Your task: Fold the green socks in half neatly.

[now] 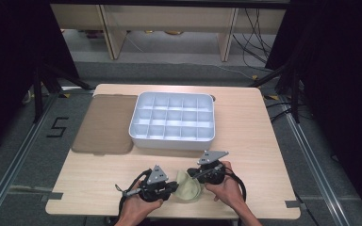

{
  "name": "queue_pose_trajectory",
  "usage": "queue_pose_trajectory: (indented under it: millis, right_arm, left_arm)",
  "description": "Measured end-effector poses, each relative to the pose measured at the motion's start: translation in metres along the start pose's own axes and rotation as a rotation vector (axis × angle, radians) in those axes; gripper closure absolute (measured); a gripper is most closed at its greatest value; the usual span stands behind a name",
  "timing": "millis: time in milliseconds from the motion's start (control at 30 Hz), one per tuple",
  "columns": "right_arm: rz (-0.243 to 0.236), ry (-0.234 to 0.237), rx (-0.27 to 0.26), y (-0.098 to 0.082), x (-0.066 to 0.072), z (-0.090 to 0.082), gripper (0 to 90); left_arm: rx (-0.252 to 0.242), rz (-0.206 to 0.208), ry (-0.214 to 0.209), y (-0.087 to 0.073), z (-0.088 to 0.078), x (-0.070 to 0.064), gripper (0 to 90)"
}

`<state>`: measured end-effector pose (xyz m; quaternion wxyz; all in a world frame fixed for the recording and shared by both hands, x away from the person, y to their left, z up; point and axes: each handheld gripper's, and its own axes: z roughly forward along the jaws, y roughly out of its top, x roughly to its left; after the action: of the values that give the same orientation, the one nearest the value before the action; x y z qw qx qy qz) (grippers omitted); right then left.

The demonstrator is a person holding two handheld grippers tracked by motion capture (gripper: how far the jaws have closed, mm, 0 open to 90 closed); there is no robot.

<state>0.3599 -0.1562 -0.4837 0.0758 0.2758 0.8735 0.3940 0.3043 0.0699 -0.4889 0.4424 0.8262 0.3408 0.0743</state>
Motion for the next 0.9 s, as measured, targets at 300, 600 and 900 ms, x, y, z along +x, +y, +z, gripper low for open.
queue_pose_trajectory:
  millis: [300, 600, 900]
  right_arm:
    - [0.031, 0.034, 0.025, -0.023, 0.010, -0.023, 87.0]
    - [0.046, 0.047, 0.098, -0.032, 0.007, -0.011, 86.9]
    - [0.068, 0.062, 0.093, -0.034, 0.005, -0.011, 87.2]
  left_arm:
    - [0.008, 0.014, 0.007, 0.001, -0.002, -0.001, 83.9]
    - [0.003, 0.042, 0.012, 0.007, -0.001, -0.007, 83.9]
    - [-0.005, 0.137, -0.021, 0.018, 0.013, -0.033, 83.8]
